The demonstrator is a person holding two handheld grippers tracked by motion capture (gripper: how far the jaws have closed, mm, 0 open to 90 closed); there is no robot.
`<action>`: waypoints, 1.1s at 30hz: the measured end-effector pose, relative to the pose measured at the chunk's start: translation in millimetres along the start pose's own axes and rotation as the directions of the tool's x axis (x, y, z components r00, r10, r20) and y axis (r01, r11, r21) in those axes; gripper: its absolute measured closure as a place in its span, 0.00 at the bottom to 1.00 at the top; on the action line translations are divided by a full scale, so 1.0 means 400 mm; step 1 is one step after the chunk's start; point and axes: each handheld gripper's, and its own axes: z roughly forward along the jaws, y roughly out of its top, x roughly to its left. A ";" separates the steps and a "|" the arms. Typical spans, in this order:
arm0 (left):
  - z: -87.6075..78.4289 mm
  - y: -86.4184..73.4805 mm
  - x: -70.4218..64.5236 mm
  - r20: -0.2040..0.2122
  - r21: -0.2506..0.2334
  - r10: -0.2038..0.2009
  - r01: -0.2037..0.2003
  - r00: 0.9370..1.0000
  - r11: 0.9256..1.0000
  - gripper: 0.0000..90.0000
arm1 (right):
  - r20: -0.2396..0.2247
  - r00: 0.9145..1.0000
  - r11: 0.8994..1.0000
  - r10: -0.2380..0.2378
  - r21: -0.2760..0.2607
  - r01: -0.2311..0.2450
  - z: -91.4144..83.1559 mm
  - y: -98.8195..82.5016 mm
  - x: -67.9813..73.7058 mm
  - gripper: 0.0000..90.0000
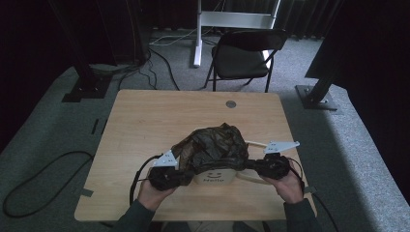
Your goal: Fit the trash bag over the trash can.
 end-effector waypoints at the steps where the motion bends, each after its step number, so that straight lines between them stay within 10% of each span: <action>1: 0.003 -0.002 0.000 0.002 0.004 0.001 -0.001 1.000 1.000 0.99 | -0.003 1.000 1.000 0.003 0.006 -0.003 0.002 -0.006 -0.002 0.96; 33: 0.049 -0.026 0.002 0.007 0.062 -0.002 0.002 1.000 0.998 0.99 | 0.016 0.997 0.985 0.075 0.156 -0.077 0.075 -0.090 -0.042 1.00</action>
